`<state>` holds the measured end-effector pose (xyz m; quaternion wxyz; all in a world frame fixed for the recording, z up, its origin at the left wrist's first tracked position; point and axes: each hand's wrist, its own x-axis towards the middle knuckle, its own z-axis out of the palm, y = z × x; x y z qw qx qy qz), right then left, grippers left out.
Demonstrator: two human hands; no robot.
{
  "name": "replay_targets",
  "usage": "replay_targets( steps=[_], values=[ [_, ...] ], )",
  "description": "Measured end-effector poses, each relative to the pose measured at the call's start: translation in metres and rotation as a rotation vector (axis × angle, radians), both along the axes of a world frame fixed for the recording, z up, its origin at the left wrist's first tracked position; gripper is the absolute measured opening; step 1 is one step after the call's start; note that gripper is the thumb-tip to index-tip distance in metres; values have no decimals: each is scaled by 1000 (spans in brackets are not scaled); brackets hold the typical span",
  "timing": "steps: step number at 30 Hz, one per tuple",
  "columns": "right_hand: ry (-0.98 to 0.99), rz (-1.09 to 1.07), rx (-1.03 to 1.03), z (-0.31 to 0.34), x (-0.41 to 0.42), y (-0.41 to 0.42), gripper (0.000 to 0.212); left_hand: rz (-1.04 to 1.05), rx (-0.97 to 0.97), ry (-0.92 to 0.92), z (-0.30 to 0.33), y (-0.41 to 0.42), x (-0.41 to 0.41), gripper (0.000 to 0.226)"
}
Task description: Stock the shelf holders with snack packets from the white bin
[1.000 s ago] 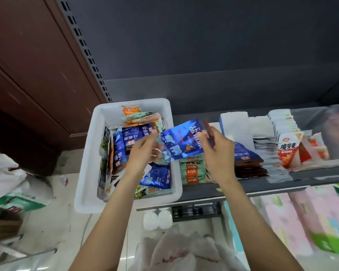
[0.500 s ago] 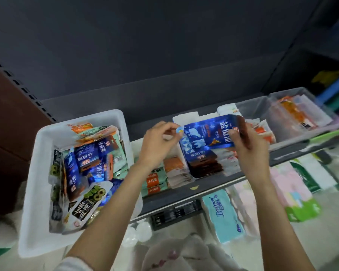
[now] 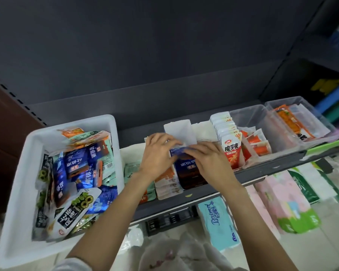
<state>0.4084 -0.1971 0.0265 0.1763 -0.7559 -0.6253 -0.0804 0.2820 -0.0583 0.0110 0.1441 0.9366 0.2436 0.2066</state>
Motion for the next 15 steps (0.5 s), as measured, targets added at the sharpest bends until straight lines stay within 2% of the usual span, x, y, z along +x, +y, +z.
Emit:
replay_targets(
  steps=[4, 8, 10, 12, 15],
  values=[
    [-39, -61, -45, -2, 5, -4, 28, -68, -11, 146, -3, -4, -10, 25],
    [-11, -32, -212, -8, 4, -8, 23, -145, -83, 327, 1, -9, -19, 39],
    [58, -20, -178, -3, 1, -10, 27, -150, -113, 261, 4, -8, -30, 43],
    [107, -7, -106, 7, -4, -12, 34, -100, -151, 91, 7, -5, -49, 41],
    [277, 38, -3, 25, -24, -5, 36, 112, -179, -149, 14, -4, -94, 32]
  ],
)
